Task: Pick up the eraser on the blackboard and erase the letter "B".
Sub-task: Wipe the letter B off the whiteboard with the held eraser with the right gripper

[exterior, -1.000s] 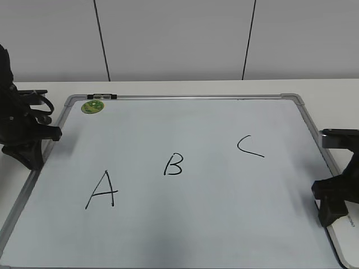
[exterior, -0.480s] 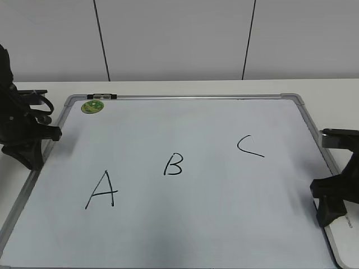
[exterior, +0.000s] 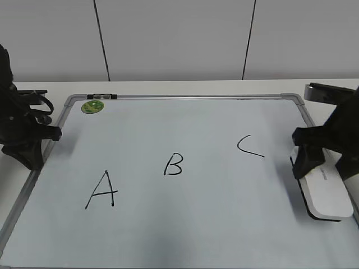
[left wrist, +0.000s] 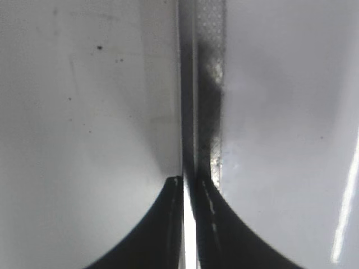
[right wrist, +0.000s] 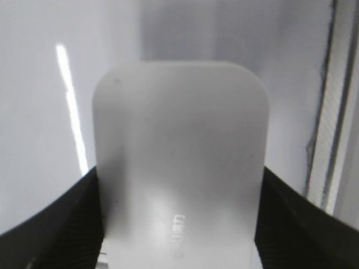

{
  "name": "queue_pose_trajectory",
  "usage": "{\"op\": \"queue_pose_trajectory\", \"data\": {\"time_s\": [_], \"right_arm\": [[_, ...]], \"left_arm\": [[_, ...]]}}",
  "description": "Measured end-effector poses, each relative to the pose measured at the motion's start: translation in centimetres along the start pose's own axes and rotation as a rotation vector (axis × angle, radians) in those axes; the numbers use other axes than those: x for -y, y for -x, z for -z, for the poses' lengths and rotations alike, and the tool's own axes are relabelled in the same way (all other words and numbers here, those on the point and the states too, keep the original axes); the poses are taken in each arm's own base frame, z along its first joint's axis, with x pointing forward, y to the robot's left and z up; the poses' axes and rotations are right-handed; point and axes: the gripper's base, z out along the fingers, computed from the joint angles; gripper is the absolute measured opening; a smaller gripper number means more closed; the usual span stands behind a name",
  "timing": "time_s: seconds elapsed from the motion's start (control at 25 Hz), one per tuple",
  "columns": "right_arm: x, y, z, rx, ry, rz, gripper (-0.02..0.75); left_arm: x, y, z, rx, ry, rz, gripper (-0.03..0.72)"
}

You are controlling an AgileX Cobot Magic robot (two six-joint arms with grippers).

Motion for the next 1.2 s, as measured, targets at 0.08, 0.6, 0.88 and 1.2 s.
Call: {"op": "queue_pose_trajectory", "data": {"time_s": [0.08,0.6,0.88,1.2], "right_arm": [[-1.1,0.9,0.3,0.004,0.02,0.036,0.528],[-12.3,7.2,-2.3,-0.083,-0.014,0.344,0.528],[-16.0,10.3,-5.3,-0.042,-0.05,0.39,0.528],[-17.6,12.3,-7.9,-0.018,-0.053,0.392,0.528]], "left_arm": [[0.0,0.0,0.0,0.0,0.0,0.0,0.027],[0.0,0.0,0.1,0.002,0.0,0.0,0.027],[0.0,0.0,0.1,0.001,0.0,0.0,0.027],[0.0,0.0,0.1,0.0,0.0,0.0,0.027]]}}
